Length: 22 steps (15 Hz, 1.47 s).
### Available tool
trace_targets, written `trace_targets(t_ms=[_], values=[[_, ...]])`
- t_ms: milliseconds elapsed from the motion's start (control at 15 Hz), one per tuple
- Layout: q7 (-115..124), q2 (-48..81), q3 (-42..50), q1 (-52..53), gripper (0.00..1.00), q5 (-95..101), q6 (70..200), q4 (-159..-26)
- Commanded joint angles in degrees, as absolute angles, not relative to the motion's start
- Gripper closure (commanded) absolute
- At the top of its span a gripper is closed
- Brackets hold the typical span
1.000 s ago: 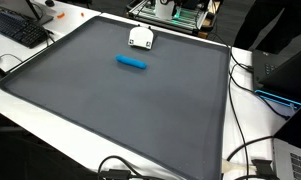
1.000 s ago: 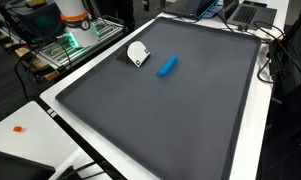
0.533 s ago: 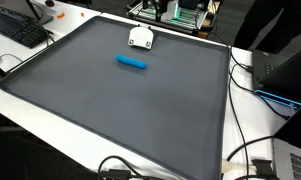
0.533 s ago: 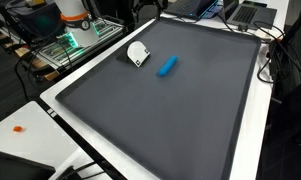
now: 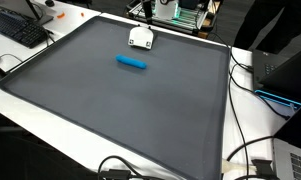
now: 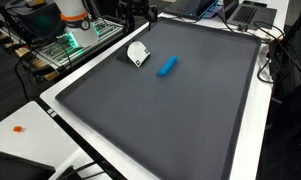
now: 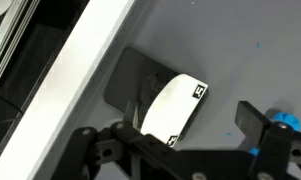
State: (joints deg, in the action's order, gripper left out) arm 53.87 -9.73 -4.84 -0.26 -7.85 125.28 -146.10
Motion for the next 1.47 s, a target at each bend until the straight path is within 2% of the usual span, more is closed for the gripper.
trace_targets(t_ms=[0,467,1400], values=[[58.4,-9.8,-3.2,-1.0,0.00,-13.3,126.8,-148.9],[58.2,-9.5,-2.0,-0.5,0.00,-25.2,136.8,-154.5],[60.0,-6.9,-3.6,-0.5,0.00,-17.3,148.9,-158.0]])
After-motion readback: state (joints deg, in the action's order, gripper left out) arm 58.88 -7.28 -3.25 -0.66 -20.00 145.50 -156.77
